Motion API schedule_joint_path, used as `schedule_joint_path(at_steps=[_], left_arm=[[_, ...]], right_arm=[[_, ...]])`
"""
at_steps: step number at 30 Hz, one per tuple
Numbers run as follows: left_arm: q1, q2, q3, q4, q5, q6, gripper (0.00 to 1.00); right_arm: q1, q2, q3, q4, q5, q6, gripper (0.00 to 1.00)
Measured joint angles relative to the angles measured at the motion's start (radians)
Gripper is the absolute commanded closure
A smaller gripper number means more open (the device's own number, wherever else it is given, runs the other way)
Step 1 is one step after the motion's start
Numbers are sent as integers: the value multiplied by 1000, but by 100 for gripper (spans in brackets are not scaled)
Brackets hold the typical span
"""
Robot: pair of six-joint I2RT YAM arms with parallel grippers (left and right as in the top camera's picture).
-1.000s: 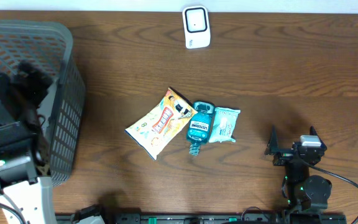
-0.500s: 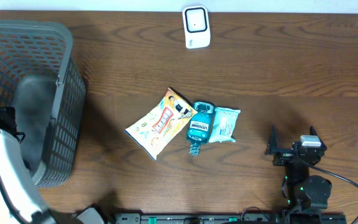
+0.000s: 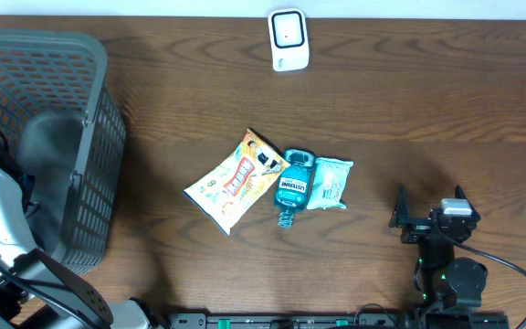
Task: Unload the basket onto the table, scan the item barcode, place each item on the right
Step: 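Grasp the small orange box in the basket with the left gripper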
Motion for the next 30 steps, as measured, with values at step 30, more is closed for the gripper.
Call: schedule_joint_path(at_steps=[30], left_arm=[[152,0,-135,196,155,257,2]], right_arm=[[0,0,0,0,0,0,1]])
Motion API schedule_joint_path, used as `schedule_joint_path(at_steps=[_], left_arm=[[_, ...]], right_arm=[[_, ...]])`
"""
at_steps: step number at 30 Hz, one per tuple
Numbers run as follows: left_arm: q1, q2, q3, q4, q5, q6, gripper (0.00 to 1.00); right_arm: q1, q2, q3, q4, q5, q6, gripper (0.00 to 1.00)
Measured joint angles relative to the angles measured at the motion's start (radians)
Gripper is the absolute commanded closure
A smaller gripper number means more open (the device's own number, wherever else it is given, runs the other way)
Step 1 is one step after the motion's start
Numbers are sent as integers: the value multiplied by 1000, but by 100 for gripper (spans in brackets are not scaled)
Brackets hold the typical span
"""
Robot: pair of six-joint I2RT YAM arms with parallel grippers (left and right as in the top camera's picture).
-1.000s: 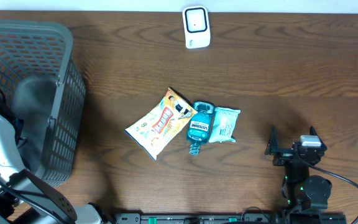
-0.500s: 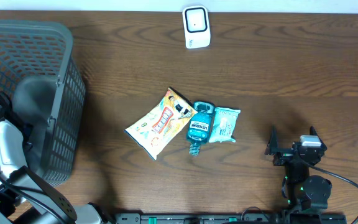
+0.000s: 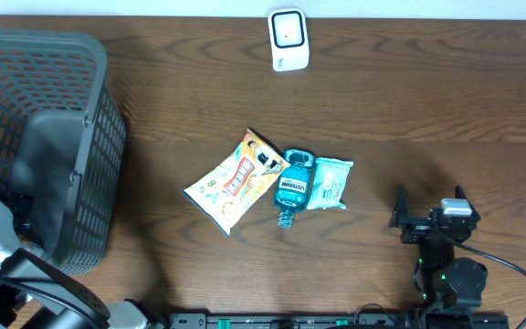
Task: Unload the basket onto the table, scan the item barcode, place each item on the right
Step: 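Grasp the small orange box in the basket with the left gripper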
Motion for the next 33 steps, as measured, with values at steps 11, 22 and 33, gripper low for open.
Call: schedule_joint_path(at_steps=[11,22,33], left_arm=[[0,72,-6,7,29,20,2],[-1,150,-11,16,39,18,55],[-2,167,-11,11,41,20,93]], right_arm=[[0,0,0,0,0,0,1],[0,0,0,0,0,0,1],[0,0,0,0,0,0,1]])
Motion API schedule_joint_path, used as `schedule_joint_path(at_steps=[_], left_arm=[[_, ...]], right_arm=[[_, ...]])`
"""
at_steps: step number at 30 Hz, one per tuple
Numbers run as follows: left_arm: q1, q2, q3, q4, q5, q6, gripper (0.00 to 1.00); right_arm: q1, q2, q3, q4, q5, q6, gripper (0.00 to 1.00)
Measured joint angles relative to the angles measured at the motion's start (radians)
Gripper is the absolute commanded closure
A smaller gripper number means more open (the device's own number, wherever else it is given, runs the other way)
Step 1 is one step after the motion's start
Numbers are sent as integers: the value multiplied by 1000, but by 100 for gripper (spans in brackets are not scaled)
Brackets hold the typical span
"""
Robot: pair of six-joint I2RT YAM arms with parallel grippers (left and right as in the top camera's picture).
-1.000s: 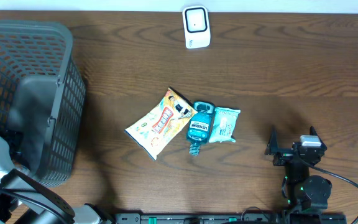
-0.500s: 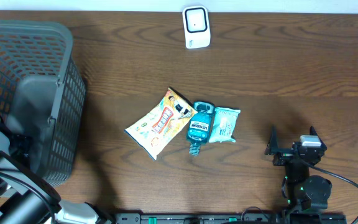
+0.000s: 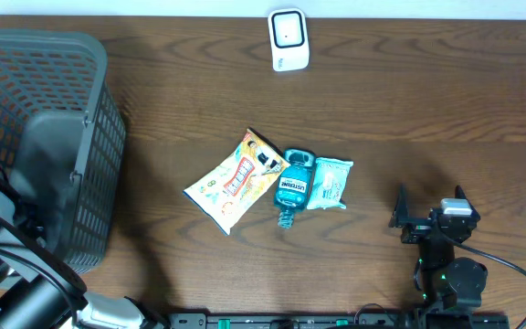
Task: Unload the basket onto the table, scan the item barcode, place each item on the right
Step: 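Grasp the small orange box in the basket with the left gripper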
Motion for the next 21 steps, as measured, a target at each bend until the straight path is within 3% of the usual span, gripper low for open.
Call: schedule_joint_path(at_steps=[5,10,16,21], left_arm=[[2,-6,0,-2,27,0,93],[2,-51,0,2,159,0,93],[2,-235,2,123,445,0,92],[1,-429,7,326,686,-37,92]], right_arm=[[0,0,0,0,0,0,1],[0,0,0,0,0,0,1],[0,0,0,0,0,0,1],[0,0,0,0,0,0,1]])
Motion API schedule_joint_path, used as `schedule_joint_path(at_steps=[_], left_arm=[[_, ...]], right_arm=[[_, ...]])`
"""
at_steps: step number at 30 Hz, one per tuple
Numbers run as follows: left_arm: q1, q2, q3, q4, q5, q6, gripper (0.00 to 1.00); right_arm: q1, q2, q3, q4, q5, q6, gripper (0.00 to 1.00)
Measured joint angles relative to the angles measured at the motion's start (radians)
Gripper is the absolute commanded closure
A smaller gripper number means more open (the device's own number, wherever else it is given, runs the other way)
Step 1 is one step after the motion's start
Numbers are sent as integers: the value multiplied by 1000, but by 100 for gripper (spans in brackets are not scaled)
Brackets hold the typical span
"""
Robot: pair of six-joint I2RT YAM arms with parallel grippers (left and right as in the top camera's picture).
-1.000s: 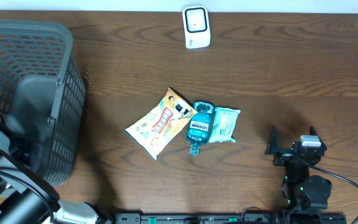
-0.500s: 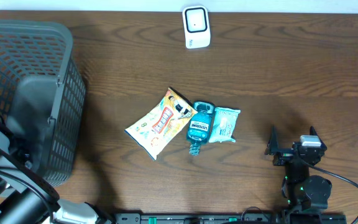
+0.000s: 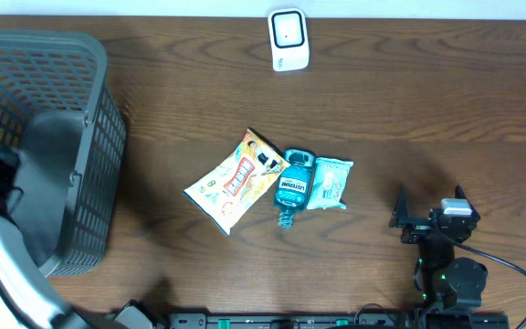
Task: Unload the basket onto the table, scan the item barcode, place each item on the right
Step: 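Grasp the small orange box in the basket with the left gripper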
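Observation:
Three items lie together mid-table: a yellow snack bag [image 3: 233, 181], a blue mouthwash bottle [image 3: 292, 187] and a small pale green packet [image 3: 328, 183]. The white barcode scanner [image 3: 289, 38] stands at the far edge. My right gripper [image 3: 429, 203] rests near the front right, to the right of the packet, its fingers spread and holding nothing. My left arm reaches over the grey basket at the left edge; its dark end is blurred, so the fingers cannot be made out.
A large grey mesh basket [image 3: 89, 137] fills the left side of the table, a grey shape inside it. The dark wooden table [image 3: 427, 110] stretches between the items and the scanner. Cables run behind the right arm's base.
My left arm has shifted: its dark end was low at the basket's front-left and now sits farther back over the basket's left side. The items, scanner and right arm stand unchanged.
My left arm first lay over the basket's left side. Then it was drawn back toward the front-left corner and stayed low there. Now it reaches over the basket again. The three items, the scanner and my right gripper have kept their places throughout.

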Motion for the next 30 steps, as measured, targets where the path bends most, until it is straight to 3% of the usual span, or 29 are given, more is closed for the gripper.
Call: schedule_joint_path(at_steps=[11,21,30], left_arm=[[-31,-360,11,558,515,-369,92],[-327,-461,11,545,637,-460,92],[-673,-353,11,453,649,-340,92]], right_arm=[[0,0,0,0,0,0,1],[0,0,0,0,0,0,1],[0,0,0,0,0,0,1]])
